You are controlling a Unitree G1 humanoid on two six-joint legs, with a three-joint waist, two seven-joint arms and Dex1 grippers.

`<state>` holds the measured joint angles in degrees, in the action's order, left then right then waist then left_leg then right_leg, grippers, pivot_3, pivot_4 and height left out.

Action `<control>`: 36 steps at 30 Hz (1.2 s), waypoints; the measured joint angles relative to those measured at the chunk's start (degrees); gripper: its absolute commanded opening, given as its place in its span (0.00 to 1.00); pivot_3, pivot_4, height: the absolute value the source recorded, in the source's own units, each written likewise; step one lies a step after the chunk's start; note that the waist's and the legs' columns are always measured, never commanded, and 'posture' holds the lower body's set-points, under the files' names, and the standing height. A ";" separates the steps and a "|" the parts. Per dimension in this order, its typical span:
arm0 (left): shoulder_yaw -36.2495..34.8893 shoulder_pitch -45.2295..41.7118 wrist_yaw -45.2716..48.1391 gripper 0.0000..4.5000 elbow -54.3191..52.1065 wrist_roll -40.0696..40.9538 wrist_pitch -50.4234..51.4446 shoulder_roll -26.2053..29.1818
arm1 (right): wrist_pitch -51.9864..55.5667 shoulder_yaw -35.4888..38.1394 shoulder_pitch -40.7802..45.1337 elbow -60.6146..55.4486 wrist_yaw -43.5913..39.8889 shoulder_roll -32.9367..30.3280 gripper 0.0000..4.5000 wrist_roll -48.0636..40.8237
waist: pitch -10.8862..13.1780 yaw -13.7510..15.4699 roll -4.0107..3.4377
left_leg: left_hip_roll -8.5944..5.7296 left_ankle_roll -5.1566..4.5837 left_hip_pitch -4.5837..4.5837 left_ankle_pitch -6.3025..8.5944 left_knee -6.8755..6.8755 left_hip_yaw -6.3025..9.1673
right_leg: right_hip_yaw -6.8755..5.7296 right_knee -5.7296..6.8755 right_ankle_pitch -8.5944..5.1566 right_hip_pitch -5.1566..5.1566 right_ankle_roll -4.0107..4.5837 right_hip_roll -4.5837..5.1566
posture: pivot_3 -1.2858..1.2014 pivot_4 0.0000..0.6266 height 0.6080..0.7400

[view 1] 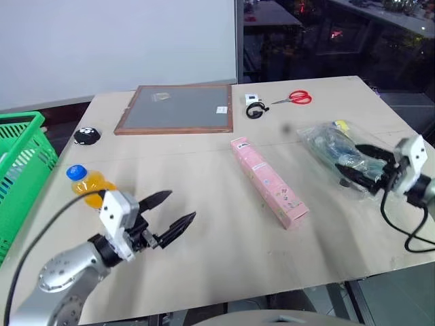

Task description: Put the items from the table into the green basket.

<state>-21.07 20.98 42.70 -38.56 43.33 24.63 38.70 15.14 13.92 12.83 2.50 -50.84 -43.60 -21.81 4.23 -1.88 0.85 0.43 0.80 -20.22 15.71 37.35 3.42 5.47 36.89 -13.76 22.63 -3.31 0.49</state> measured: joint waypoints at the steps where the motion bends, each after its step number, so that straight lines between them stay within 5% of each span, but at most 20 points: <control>1: -0.33 -0.74 0.25 1.00 -0.64 1.00 0.53 0.85 | -0.28 -0.93 0.46 0.92 1.05 -0.43 0.98 1.83 | -0.05 0.09 0.05 | 0.00 -0.01 -0.01 0.01 -0.01 0.00 | 0.00 0.00 0.00 0.01 0.01 0.00 | 0.55 0.00 1.00; 11: -1.23 -5.34 1.76 1.00 -2.82 5.61 5.02 7.16 | 2.37 -9.64 6.16 13.85 10.86 -1.99 0.98 18.29 | -0.34 0.97 -0.04 | -0.02 -0.08 -0.01 0.04 0.06 -0.07 | 0.09 0.00 0.03 0.02 0.05 -0.01 | 0.55 0.00 1.00; 24: 1.51 -6.32 -0.51 1.00 -2.98 4.74 5.09 6.08 | -1.51 -10.08 12.57 25.89 18.43 -1.25 0.01 21.36 | -0.57 1.19 0.14 | -0.07 -0.09 0.38 0.03 0.13 -0.09 | 0.15 -0.01 0.02 -0.46 0.02 0.02 | 0.55 0.00 1.00; 31: 3.82 -8.93 -1.19 1.00 -2.96 3.89 5.09 5.61 | -12.76 -6.61 21.48 45.59 32.24 -3.60 0.01 24.48 | -0.50 0.75 -0.26 | -0.13 -0.11 0.35 0.05 0.04 -0.18 | 0.26 -0.01 0.15 -0.39 0.26 0.05 | 0.54 0.00 1.00; 36: 5.84 -11.24 -1.19 1.00 -2.63 3.23 5.08 5.21 | -23.77 -9.13 31.63 56.26 34.16 -5.36 0.01 28.82 | -0.55 -1.56 -0.36 | 0.01 -0.12 0.44 0.05 -0.09 -0.22 | 0.34 0.00 0.16 -0.38 0.26 -0.12 | 0.53 0.00 1.00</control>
<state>-15.23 9.74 41.51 -41.20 46.56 29.70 43.90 -8.64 4.79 44.45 58.76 -16.68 -48.96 7.01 3.68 -3.44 0.49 0.44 0.69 -19.78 15.76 37.26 3.20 5.80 36.88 -13.60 22.25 -3.04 0.37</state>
